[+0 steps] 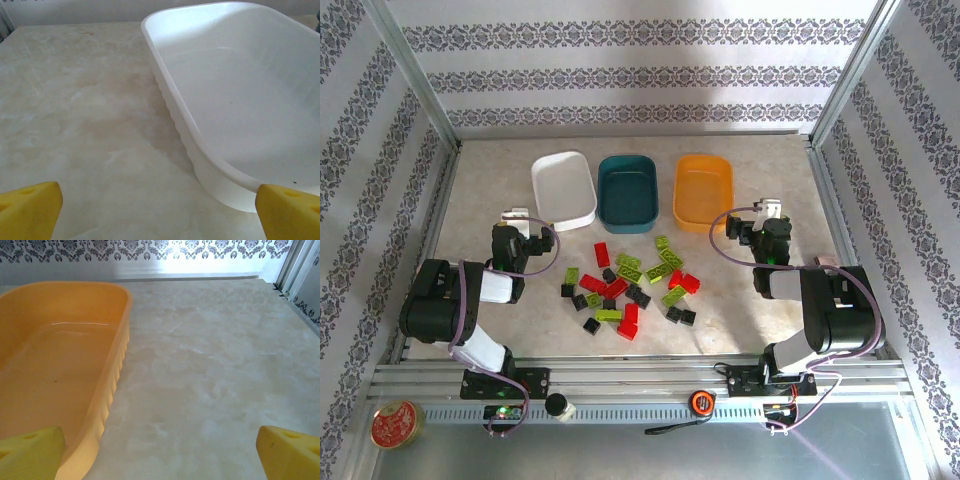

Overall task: Sort the legos into containers by color
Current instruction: Move the container to the top-center of the table.

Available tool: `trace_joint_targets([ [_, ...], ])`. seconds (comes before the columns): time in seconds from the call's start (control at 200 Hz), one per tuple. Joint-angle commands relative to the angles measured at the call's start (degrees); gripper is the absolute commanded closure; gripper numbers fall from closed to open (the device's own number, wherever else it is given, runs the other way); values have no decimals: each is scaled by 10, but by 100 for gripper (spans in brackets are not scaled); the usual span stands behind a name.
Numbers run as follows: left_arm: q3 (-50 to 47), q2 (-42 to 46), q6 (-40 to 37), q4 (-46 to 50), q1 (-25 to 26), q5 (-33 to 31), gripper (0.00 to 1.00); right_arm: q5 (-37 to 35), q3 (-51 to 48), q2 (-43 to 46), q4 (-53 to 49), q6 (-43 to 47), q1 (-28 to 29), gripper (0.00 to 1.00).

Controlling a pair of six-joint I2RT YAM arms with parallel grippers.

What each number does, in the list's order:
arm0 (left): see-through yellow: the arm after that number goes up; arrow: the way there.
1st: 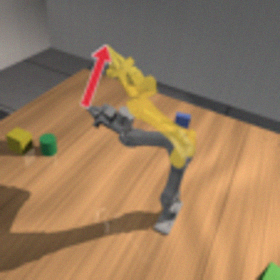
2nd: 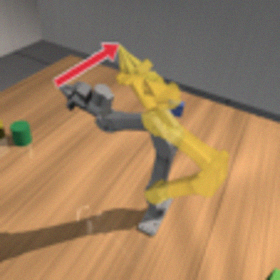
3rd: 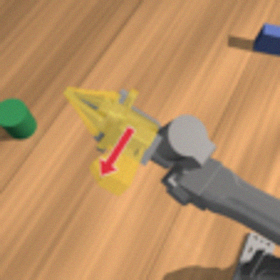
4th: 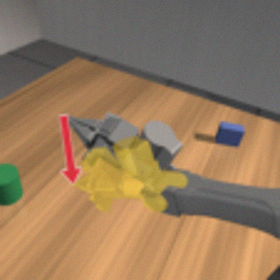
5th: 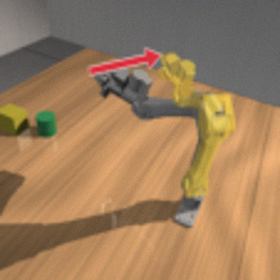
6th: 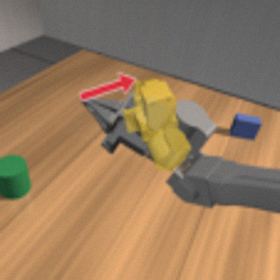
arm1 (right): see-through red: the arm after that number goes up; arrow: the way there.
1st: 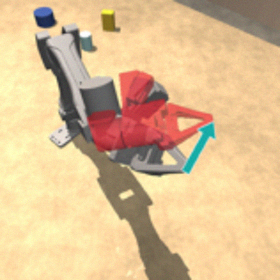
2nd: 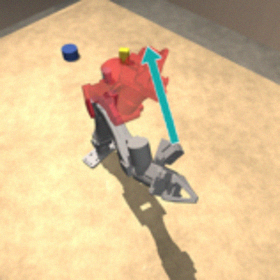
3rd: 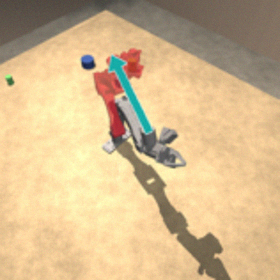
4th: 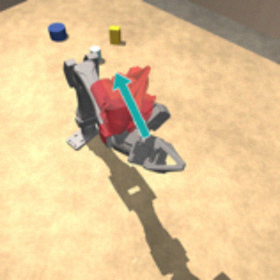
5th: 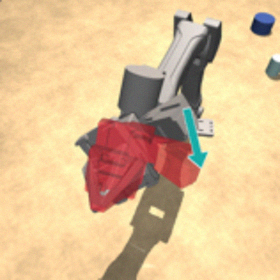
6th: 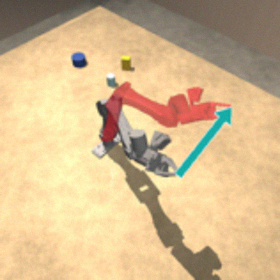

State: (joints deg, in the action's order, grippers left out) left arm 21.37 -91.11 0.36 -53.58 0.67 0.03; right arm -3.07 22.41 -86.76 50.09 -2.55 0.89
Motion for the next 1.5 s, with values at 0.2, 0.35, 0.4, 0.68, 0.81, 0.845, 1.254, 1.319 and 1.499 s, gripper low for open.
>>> trace_joint_targets([
  [0.2, 7, -3, -12, -11, -5, 16, 1, 11, -4, -2, 22, 8, -1, 2],
  [0.35, 7, -2, -12, -11, -5, 17, 1, 12, -5, -2, 22, 8, 0, 2],
  [0.4, 7, -2, -12, -11, -5, 16, 1, 11, -5, -2, 22, 8, 0, 2],
  [0.68, 6, -3, -12, -11, -5, 17, 1, 11, -4, -2, 22, 8, 0, 2],
  [0.81, 7, -3, -12, -11, -5, 16, 1, 11, -4, -2, 22, 8, -1, 2],
  [0.845, 6, -2, -12, -11, -5, 16, 1, 11, -5, -2, 22, 8, 0, 2],
  [1.254, 6, -2, 2, -14, -5, -19, 1, 12, -5, -3, 22, 7, -1, 2],
  [1.319, 6, -3, 1, -14, -5, -19, 1, 14, -5, -2, 22, 6, -1, 2],
  [1.499, -4, 14, 18, -21, -4, -72, 1, -22, -3, 14, 13, -7, -2, 2],
])
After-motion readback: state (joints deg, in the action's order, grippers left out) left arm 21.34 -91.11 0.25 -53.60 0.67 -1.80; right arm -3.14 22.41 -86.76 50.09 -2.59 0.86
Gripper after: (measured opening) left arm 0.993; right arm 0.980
